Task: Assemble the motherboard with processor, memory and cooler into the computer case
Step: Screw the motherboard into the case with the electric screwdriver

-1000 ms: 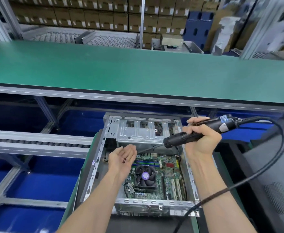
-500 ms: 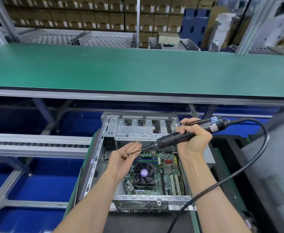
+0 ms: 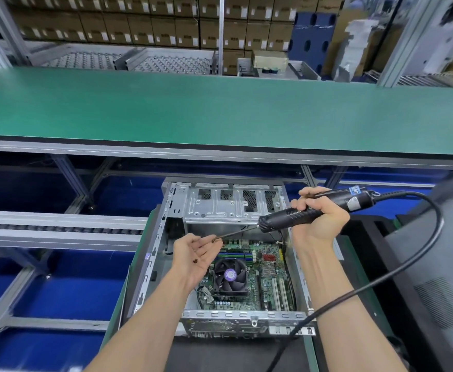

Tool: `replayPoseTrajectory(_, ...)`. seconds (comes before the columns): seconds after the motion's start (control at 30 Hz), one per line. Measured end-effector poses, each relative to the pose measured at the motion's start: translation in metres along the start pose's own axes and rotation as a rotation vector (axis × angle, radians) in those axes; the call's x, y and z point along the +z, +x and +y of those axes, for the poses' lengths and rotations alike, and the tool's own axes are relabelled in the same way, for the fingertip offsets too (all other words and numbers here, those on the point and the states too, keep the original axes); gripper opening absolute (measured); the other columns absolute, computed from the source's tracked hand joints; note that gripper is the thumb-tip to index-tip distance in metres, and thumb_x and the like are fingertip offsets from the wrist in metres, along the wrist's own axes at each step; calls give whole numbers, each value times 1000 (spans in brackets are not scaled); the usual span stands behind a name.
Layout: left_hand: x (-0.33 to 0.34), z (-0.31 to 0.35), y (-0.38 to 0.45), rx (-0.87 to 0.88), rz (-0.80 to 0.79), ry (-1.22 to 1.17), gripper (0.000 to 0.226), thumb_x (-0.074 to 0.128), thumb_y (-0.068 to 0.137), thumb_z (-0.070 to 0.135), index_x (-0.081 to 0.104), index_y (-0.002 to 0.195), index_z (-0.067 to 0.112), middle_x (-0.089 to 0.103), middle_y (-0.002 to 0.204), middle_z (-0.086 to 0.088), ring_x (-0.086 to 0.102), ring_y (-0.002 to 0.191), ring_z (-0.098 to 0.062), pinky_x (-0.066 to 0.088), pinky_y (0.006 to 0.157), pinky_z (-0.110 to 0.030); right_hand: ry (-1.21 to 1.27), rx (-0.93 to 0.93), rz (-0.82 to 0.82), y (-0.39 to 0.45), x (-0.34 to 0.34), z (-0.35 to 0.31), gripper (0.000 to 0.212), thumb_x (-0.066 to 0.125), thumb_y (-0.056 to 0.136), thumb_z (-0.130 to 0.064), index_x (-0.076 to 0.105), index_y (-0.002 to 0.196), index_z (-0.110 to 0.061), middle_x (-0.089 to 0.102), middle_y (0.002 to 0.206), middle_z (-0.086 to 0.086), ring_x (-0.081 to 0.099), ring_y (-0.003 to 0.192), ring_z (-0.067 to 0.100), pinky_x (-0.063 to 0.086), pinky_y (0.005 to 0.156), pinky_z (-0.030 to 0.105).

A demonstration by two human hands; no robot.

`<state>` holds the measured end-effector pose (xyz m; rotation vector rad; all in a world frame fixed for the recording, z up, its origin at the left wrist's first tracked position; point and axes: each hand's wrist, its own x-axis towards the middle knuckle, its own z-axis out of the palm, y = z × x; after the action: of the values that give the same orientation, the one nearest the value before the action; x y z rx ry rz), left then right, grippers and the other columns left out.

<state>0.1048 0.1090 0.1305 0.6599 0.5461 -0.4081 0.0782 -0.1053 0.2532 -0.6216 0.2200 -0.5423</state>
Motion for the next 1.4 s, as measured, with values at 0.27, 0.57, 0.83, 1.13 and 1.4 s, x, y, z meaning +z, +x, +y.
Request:
replayPoseTrajectory(0.27,-1,-5,5,8,37,37,9,65,87,-8,66,96,-10,73,83,-20,76,79,-24,59,61,-23,7,-15,-10,2,-4,-3,16,47,59,2,49,72,-8,57,67,9,41,44,16,37,56,26)
replayPoseTrajectory(0.57,2,-3,4,-20,4,-32,20,50,91,-18,62,107,-17,72,95,-31,75,88,-36,61,62,-30,-1,-21,0,3,-5,-4,17,48,59,2,48,73,-7,55,70,11,40,45,17,38,56,26)
replayPoseTrajectory(0.83,0,-1,3,-7,22,13,25,56,87,-2,63,106,-16,70,101,-34,73,92,-39,62,64,-33,-3,-20,-4,3,-3,-3,17,48,58,2,48,72,-7,55,68,10,39,46,16,38,56,25)
replayPoseTrajectory(1.13,-2,-6,12,21,31,21,16,64,88,-9,64,103,-13,75,85,-22,76,82,-26,59,61,-24,-5,-26,-5,3,-4,-2,16,48,59,2,49,72,-8,55,68,10,41,44,16,38,56,25)
replayPoseTrajectory(1.4,-2,-6,11,1,-33,4,49,74,67,-2,61,113,-9,75,87,-17,75,80,-19,59,62,-20,19,-9,6,4,-5,-3,18,49,59,2,49,73,-8,55,68,10,40,46,16,37,56,25)
